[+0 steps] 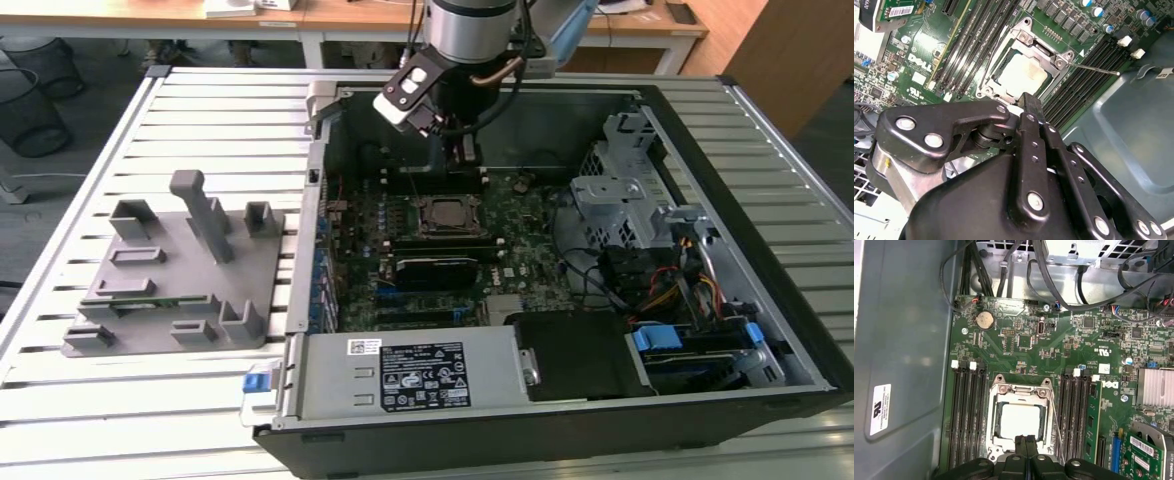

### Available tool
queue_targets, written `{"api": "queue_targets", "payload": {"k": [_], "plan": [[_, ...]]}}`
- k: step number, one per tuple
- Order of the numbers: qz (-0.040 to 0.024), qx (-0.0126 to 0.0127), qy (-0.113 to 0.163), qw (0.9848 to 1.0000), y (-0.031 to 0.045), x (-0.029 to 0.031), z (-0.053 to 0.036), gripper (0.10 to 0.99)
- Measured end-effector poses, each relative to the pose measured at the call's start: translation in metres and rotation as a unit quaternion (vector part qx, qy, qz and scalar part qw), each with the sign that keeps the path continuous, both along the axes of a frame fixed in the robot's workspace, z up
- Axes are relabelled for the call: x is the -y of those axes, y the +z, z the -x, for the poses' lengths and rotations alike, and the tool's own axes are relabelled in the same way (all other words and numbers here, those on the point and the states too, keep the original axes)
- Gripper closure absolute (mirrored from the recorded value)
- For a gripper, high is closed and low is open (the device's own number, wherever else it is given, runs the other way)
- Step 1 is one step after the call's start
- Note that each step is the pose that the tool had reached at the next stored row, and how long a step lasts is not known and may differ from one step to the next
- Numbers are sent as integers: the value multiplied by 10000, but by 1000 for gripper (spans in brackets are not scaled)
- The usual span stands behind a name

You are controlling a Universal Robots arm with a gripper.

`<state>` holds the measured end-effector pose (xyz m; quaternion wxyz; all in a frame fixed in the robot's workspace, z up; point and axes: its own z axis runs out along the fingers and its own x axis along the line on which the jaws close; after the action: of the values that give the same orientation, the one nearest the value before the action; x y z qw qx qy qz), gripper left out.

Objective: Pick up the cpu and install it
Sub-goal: 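Install the first cpu locking lever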

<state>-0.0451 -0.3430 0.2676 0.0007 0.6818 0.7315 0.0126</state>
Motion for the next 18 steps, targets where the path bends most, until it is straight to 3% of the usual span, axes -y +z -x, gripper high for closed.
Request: {"api": "queue_targets", "payload": {"k": [14, 18], "plan": [[0, 1, 9, 10000, 81, 0, 0, 980], [2, 0, 281, 9996, 82, 0, 2, 980]]}}
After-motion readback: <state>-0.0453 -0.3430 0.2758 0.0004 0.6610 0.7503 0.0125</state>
